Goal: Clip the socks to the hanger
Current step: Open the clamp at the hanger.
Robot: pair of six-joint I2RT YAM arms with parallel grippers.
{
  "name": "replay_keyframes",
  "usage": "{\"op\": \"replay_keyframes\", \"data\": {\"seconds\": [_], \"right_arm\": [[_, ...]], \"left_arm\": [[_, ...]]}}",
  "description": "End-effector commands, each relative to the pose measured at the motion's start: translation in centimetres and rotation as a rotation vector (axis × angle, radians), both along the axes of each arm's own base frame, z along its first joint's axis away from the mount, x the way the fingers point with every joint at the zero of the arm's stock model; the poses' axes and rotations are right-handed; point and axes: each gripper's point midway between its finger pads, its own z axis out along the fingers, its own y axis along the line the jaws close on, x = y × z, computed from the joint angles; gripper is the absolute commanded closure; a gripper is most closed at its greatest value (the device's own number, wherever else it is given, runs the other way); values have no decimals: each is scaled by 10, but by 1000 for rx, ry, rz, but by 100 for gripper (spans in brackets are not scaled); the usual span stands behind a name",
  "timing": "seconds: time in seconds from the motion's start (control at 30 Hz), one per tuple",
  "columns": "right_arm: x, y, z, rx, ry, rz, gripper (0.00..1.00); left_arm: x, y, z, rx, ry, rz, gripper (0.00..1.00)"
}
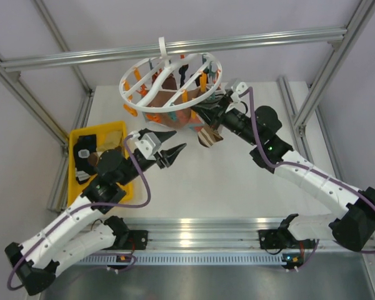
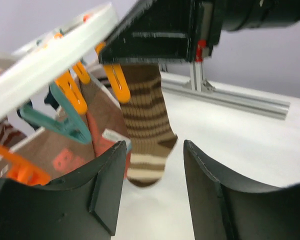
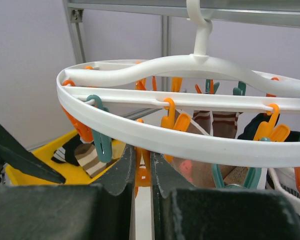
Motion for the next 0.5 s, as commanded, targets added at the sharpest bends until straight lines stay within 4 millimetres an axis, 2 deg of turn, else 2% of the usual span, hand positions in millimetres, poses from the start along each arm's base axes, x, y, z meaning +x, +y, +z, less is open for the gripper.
{"op": "replay_keyframes", "data": {"seconds": [0.0,0.03,0.07,0.1,0.17,0.27,0.33,0.37,0.47], "right_arm": [[-9,-2,17,36,42,38,100],[-8,-3,15,38,61,37,100],[-7,-4,15,38,61,34,100],[-6,-5,14,40,78,34,100],[-1,-6,12,46,102,33,100],[7,-8,8,65,159,35,100],[11,-9,6,66,173,34,100],[12,-9,6,68,177,38,100],[12,-8,8,66,174,44,100]], "left_arm": [[-17,22,-50,153,198,31,46],[-22,35,-56,177,231,66,44],[-24,39,-51,162,219,78,43],[-27,48,-60,188,256,100,43],[-36,64,-64,211,282,111,42],[-26,93,-64,209,315,250,44],[-22,112,-74,225,378,333,46],[-16,132,-78,231,416,444,49],[-9,146,-86,177,560,541,49]]}}
